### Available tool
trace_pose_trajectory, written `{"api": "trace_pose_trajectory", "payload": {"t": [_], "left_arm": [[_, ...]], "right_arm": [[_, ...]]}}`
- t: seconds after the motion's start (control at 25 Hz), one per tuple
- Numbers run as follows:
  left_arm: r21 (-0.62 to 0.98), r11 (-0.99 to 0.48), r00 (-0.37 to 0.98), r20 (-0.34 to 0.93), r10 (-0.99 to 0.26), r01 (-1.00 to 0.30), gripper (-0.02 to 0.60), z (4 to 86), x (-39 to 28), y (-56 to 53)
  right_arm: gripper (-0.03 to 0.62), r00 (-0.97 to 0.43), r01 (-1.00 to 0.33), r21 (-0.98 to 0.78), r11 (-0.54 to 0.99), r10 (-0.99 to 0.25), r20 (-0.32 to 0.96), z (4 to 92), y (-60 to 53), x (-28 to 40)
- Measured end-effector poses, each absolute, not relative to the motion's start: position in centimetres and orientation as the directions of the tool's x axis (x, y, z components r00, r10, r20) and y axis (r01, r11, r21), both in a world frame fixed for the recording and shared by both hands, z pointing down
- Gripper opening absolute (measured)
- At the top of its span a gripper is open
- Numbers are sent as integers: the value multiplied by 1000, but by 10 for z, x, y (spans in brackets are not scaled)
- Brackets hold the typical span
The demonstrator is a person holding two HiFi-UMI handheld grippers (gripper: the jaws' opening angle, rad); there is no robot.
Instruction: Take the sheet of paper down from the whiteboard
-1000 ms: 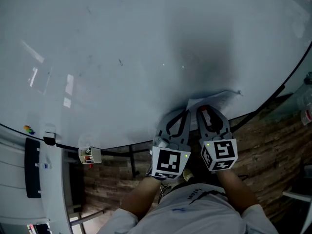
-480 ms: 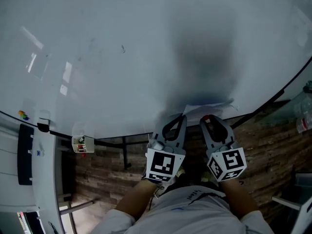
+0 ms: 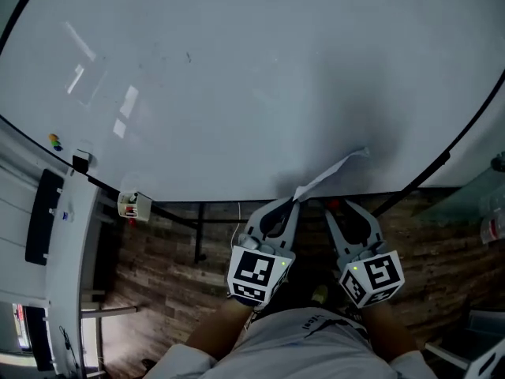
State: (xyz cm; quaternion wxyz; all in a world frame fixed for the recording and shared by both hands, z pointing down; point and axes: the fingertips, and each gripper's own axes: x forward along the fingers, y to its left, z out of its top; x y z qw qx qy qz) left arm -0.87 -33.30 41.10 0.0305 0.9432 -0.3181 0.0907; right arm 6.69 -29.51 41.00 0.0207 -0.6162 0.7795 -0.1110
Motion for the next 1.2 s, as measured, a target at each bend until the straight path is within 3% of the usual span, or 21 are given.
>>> {"api": "trace_pose_trajectory", "payload": {"t": [1.2], "left_arm": [[31, -766, 759, 164, -630, -642, 12, 397, 21, -287]], "right_arm": [[127, -291, -948, -166, 273, -952, 96, 395, -252, 105]]}}
